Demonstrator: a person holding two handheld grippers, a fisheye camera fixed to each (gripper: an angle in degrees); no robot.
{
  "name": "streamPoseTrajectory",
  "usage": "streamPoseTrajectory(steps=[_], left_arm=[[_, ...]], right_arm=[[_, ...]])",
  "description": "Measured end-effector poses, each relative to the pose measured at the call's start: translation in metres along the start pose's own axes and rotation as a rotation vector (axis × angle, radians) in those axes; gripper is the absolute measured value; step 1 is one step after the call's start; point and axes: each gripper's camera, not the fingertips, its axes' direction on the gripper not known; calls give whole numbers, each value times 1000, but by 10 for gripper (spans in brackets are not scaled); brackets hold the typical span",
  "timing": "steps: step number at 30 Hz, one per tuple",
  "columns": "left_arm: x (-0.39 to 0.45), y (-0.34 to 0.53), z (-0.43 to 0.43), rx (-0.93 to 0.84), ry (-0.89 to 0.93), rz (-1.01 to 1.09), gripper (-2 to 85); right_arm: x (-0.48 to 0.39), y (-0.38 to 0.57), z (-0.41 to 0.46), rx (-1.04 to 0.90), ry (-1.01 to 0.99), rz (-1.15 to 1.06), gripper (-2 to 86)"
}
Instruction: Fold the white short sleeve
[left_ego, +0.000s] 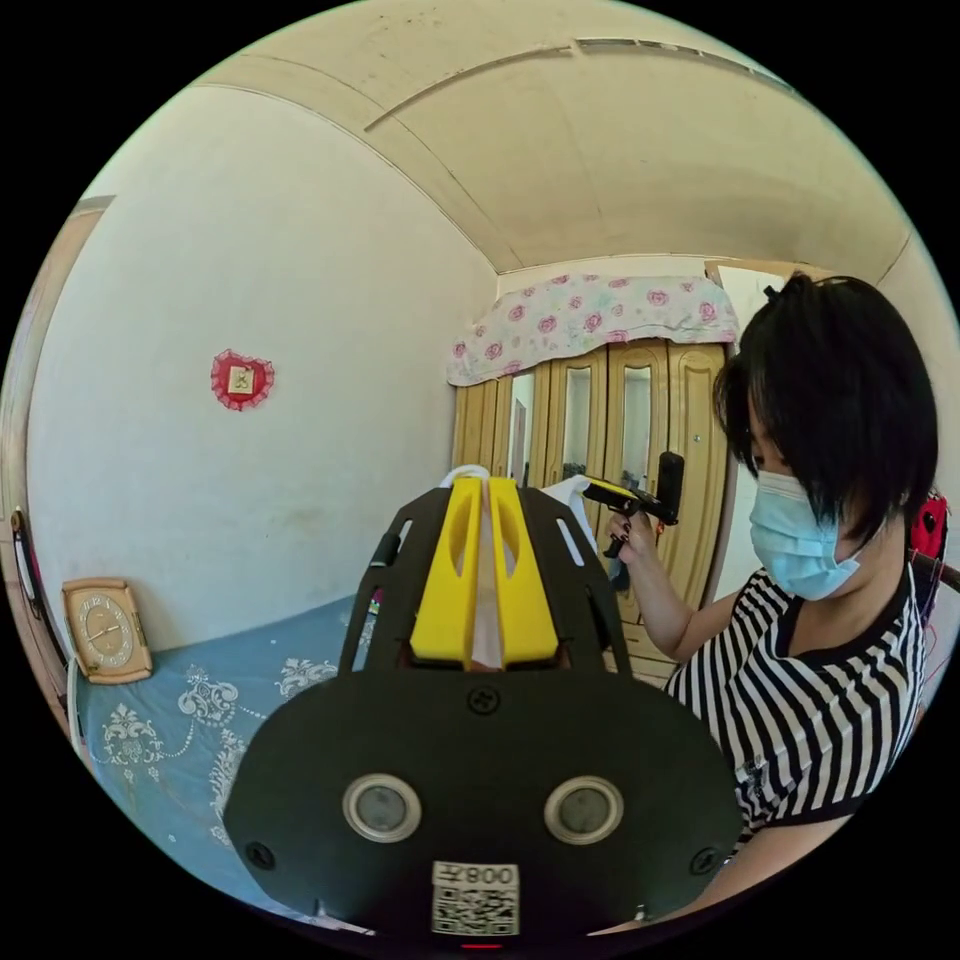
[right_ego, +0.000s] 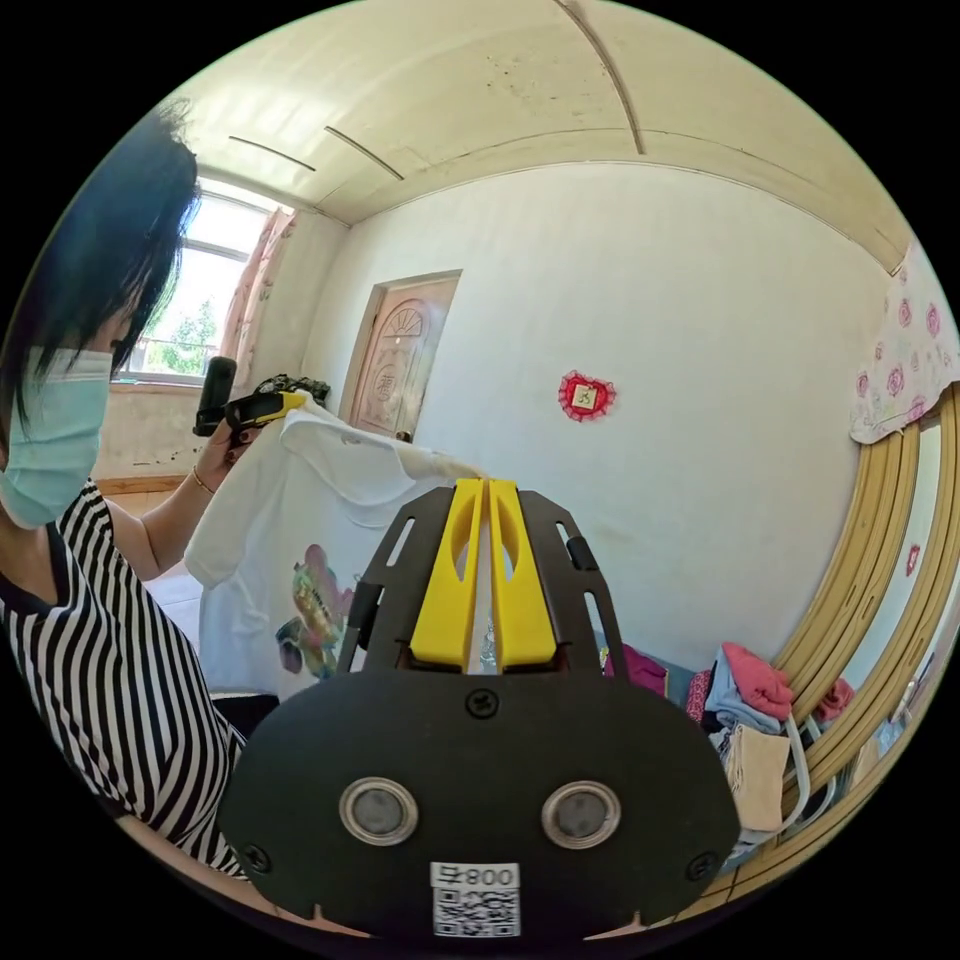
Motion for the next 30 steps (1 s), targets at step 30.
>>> streamPoseTrajectory(steps=[30], left_arm=[[-539, 298, 40, -528, -422, -974, 59]], right_arm=[[399, 270, 658, -942, -211, 494, 4]])
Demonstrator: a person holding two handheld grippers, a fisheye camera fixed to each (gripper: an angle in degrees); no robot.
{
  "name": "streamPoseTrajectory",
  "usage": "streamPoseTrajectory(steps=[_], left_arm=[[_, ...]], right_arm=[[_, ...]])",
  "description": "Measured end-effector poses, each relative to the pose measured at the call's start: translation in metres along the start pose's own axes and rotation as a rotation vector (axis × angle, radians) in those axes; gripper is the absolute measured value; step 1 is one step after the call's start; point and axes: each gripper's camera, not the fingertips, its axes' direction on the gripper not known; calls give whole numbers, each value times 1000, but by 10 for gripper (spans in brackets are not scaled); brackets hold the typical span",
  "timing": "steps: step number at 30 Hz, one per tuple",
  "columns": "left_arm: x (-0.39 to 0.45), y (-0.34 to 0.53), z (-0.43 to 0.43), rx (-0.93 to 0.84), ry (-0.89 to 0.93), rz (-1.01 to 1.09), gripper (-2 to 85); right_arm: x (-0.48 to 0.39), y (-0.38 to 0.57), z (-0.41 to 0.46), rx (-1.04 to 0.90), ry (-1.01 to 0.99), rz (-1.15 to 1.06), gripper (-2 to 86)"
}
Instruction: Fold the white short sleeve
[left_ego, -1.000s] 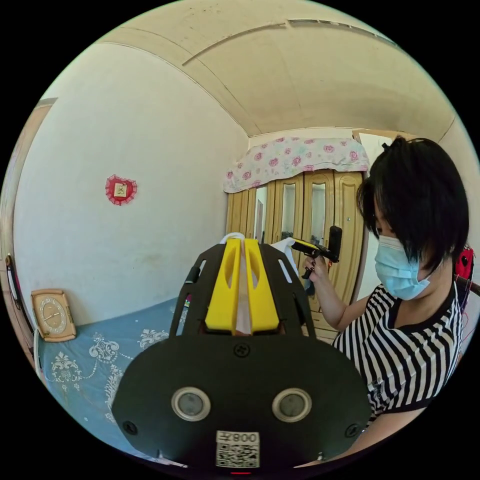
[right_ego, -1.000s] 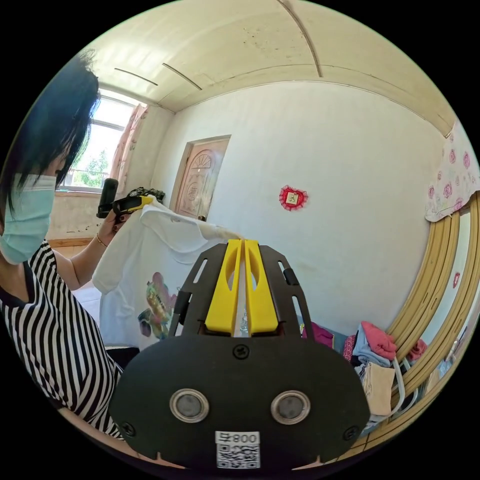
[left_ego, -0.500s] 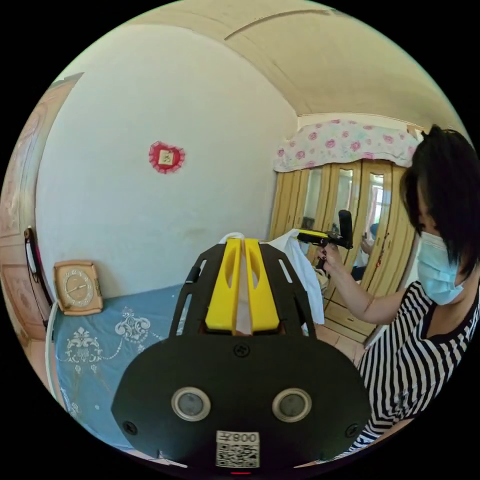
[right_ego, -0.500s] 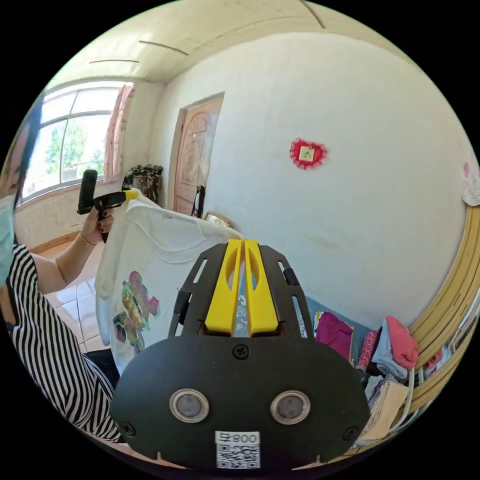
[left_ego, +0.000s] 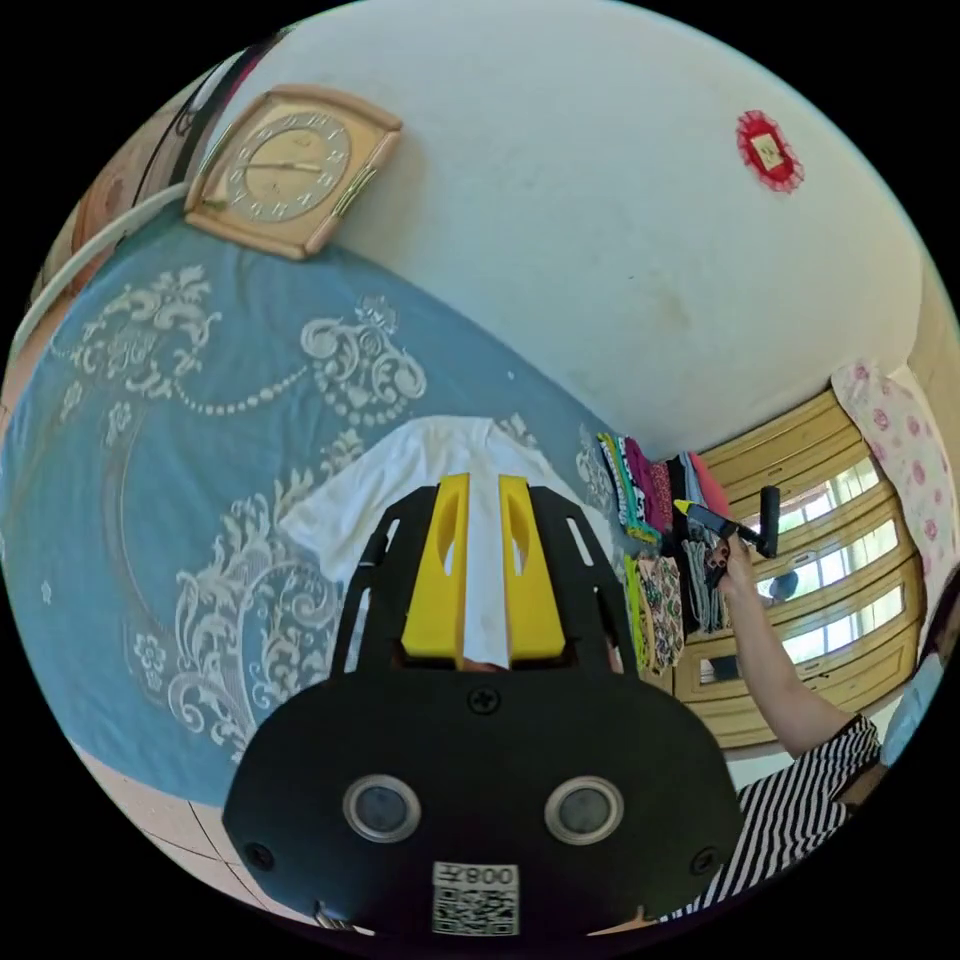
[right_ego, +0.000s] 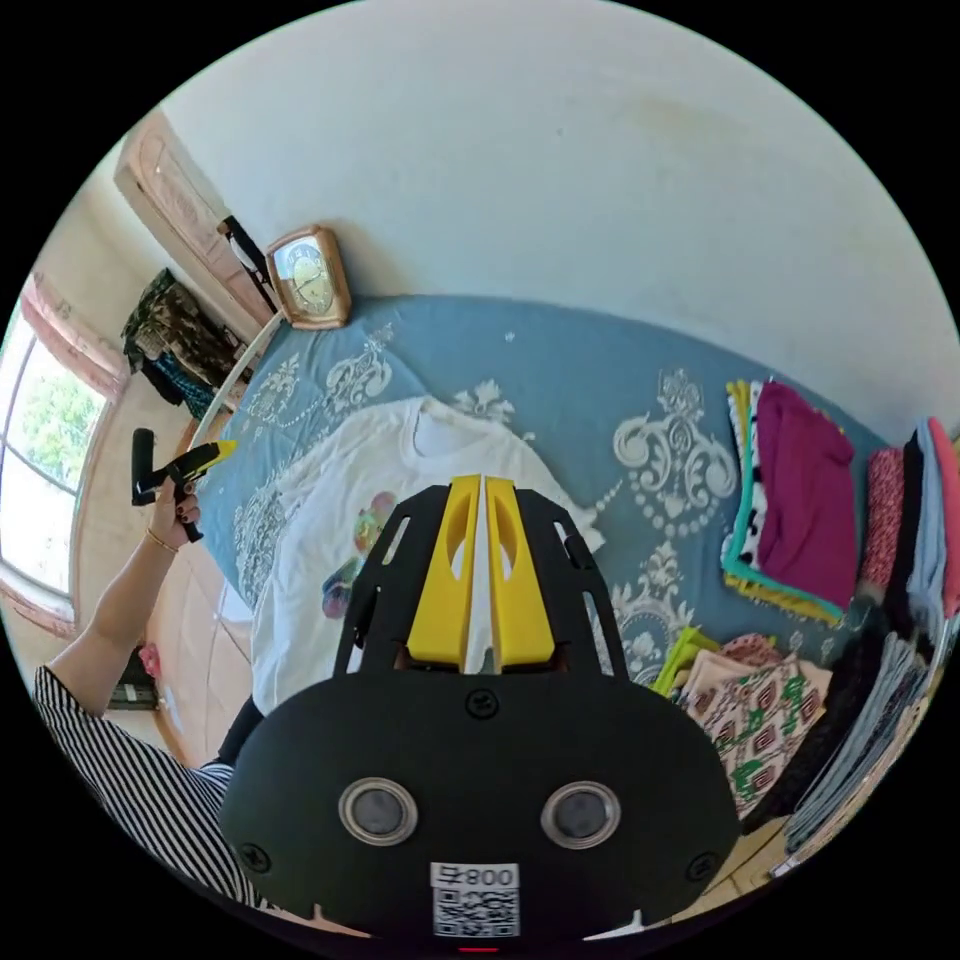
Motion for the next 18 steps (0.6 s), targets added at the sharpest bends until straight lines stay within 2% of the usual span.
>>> streamPoseTrajectory(steps=[5, 8, 12, 15, 18], left_arm=[[-90, 100, -24, -109, 18, -172, 67], [-132, 163, -51, -141, 3, -306, 80], [-180, 222, -61, -167, 150, -490, 113], [-210, 235, -51, -128, 306, -578, 120], [-226, 229, -45, -118, 374, -594, 105]], right_arm=[[87, 120, 42, -126, -217, 147, 5], [123, 197, 46, -139, -420, 266, 9], [153, 270, 47, -165, -542, 419, 31], [175, 296, 58, -175, -664, 514, 57], [199, 303, 65, -186, -729, 574, 80]])
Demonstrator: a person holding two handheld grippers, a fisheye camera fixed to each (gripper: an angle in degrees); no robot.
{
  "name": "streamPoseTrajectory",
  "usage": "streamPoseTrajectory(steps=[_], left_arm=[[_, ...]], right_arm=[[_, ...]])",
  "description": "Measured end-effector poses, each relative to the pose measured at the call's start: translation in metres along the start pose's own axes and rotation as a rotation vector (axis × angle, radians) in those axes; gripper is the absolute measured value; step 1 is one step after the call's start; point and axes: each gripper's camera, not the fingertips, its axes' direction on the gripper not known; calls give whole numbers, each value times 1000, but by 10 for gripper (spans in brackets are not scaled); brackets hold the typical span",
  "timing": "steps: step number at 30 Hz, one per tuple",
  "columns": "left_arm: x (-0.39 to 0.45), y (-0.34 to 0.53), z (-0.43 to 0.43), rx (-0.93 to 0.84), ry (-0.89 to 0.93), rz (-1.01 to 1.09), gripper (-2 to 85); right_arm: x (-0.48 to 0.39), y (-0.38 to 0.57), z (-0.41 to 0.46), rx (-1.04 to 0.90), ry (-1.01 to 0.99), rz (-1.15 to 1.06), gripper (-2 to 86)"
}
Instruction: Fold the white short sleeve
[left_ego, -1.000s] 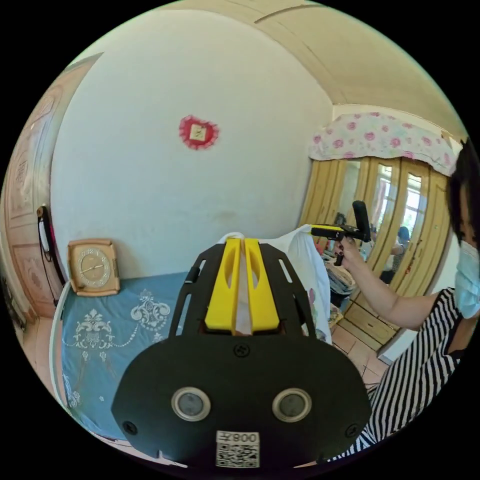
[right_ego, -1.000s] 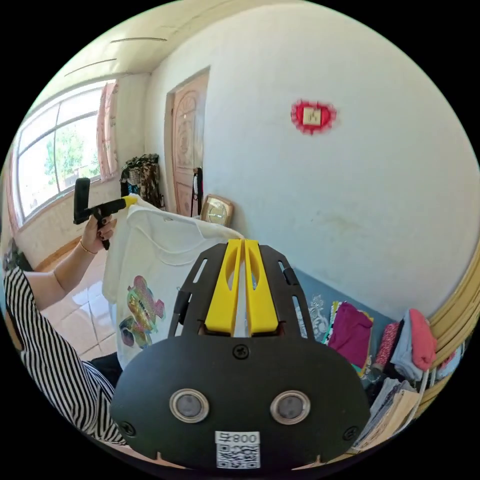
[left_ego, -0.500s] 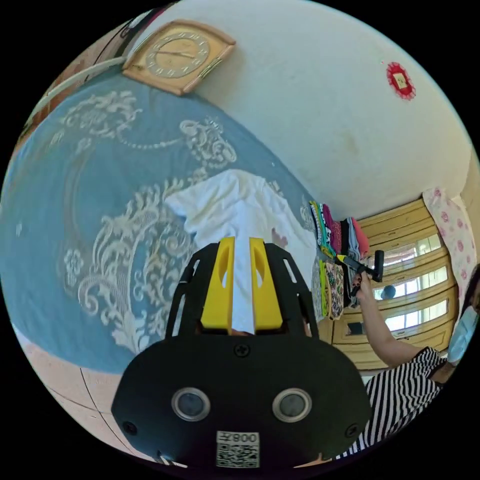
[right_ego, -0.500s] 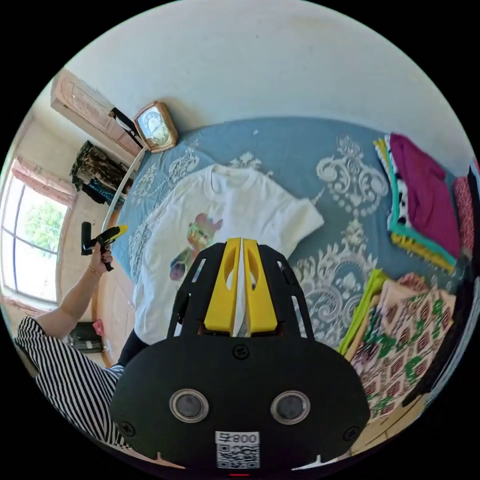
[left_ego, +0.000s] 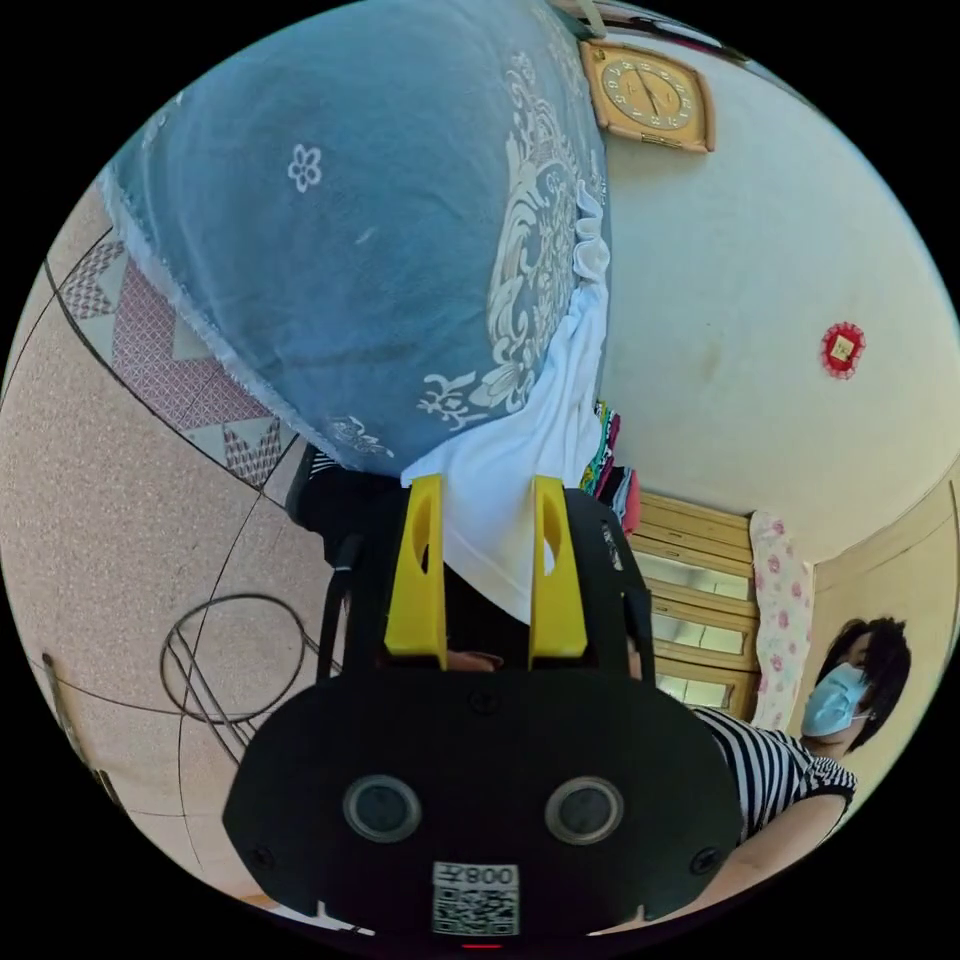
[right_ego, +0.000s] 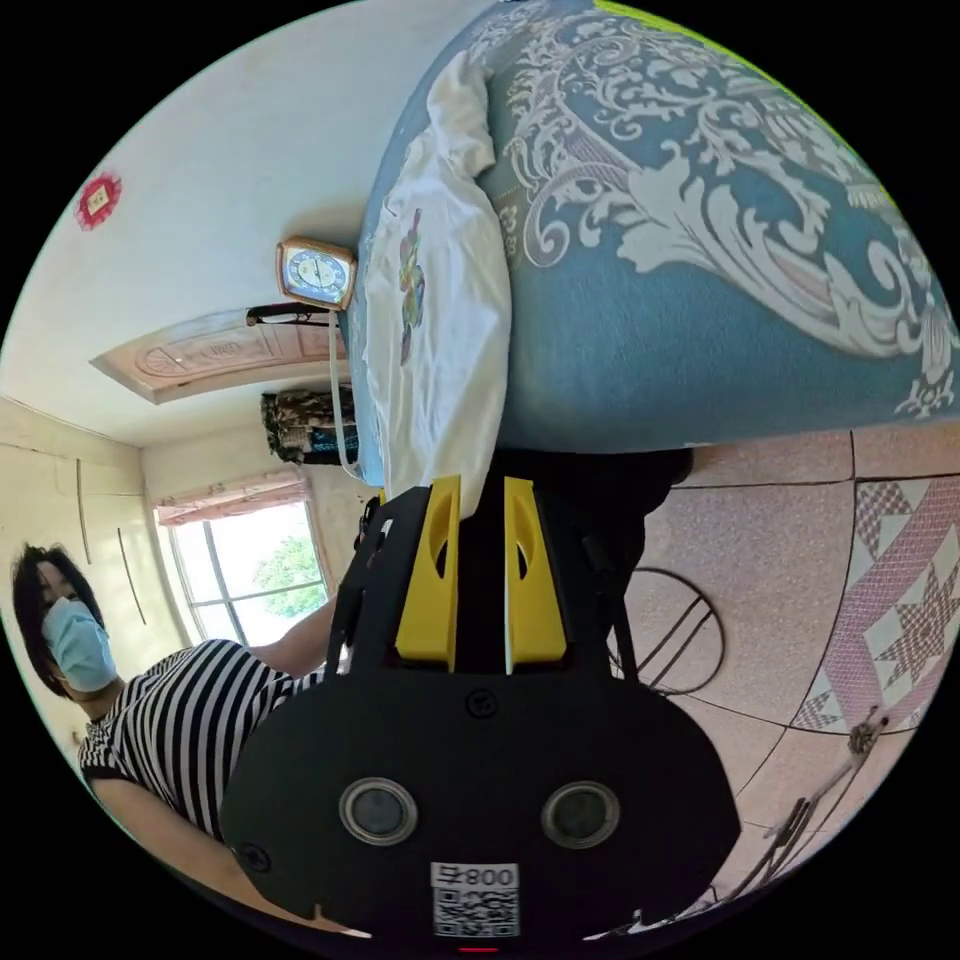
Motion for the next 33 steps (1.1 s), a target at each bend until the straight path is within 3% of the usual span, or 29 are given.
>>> streamPoseTrajectory(steps=[6, 16, 25, 33], left_arm=[[11, -14, -17, -11, 94, 29, 29], [51, -15, -90, 33, 301, 177, 16], [27, 2, -106, 36, 258, 50, 15], [66, -7, -109, -1, 257, 140, 13]], right_arm=[[21, -12, -42, 45, -242, 20, 32], [-24, -18, -169, 162, -452, -203, 17], [19, -10, -152, 98, -437, -39, 27], [-26, -25, -185, 118, -403, -128, 3]])
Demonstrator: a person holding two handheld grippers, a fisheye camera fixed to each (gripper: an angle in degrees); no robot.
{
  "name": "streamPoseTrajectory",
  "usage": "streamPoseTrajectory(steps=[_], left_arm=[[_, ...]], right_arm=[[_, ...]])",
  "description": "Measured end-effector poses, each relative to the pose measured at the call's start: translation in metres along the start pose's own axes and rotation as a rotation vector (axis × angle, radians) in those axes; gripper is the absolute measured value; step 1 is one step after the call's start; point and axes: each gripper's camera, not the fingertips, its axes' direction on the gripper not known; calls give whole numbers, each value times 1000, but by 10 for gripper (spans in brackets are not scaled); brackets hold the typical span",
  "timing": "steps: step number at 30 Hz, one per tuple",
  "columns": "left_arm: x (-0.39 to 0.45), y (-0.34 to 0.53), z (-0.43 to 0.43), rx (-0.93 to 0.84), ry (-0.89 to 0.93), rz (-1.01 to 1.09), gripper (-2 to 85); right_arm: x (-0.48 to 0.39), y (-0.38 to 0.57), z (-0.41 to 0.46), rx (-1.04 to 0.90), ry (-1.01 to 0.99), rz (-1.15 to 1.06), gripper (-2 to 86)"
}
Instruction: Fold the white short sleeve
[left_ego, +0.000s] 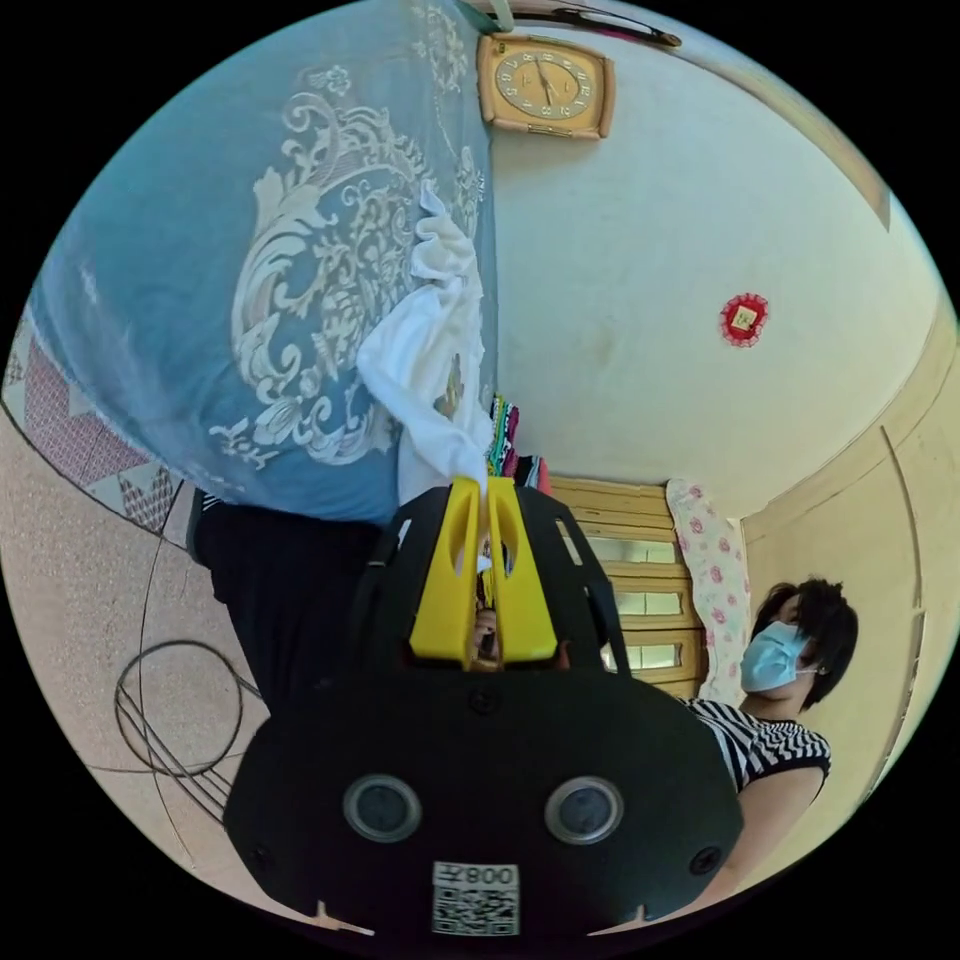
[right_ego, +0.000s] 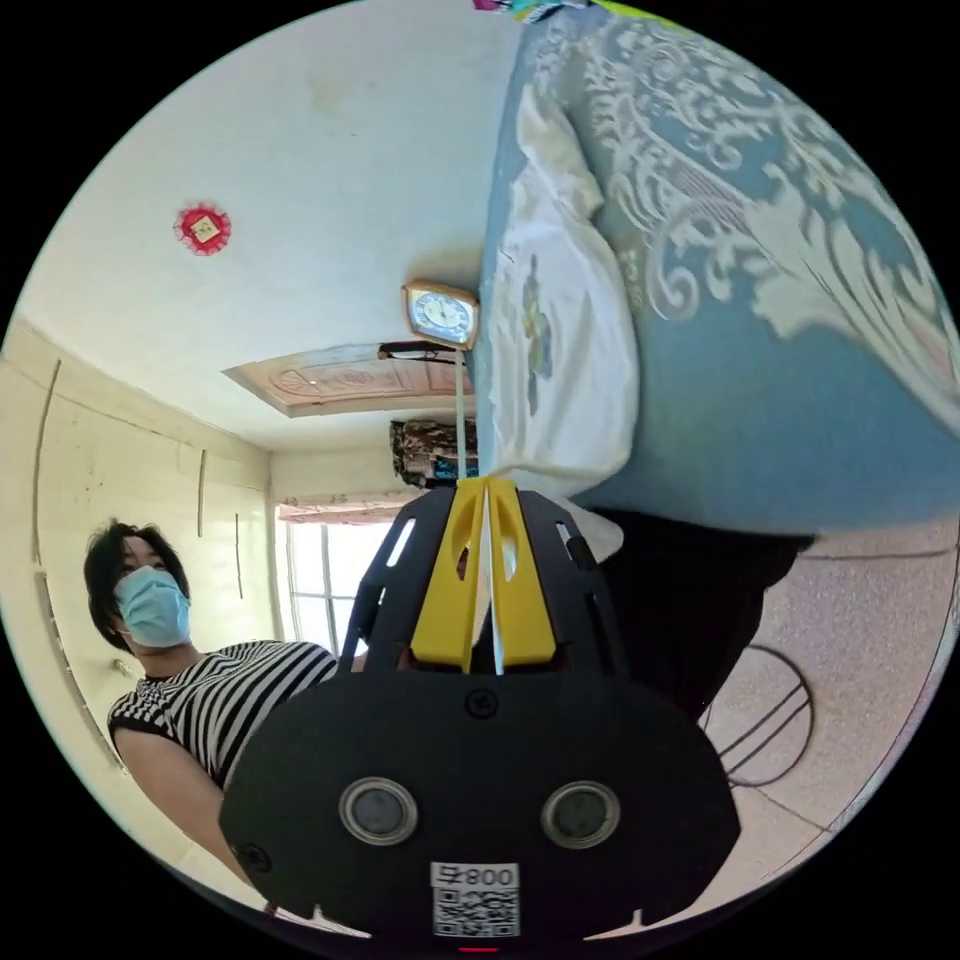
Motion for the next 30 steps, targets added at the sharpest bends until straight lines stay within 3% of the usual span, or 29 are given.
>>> streamPoseTrajectory(steps=[4, 10, 14, 19, 25, 30], left_arm=[[30, -36, 20, -16, 19, 69, 12], [146, -104, 62, -16, 68, 333, 11], [277, -159, 66, 81, 46, 524, 12], [434, -131, 53, 153, -16, 917, 13], [461, -54, 15, 156, 37, 1051, 14], [376, 0, -6, 40, -55, 921, 14]], right_arm=[[-63, -53, -9, 4, -14, -142, 1], [-200, -131, -20, 51, -26, -405, 0], [-321, -199, -32, 112, -13, -552, 0], [-513, -195, -34, 140, 88, -888, 0], [-525, -128, -51, 126, 67, -950, 1], [-440, -84, -42, 13, 58, -824, 1]])
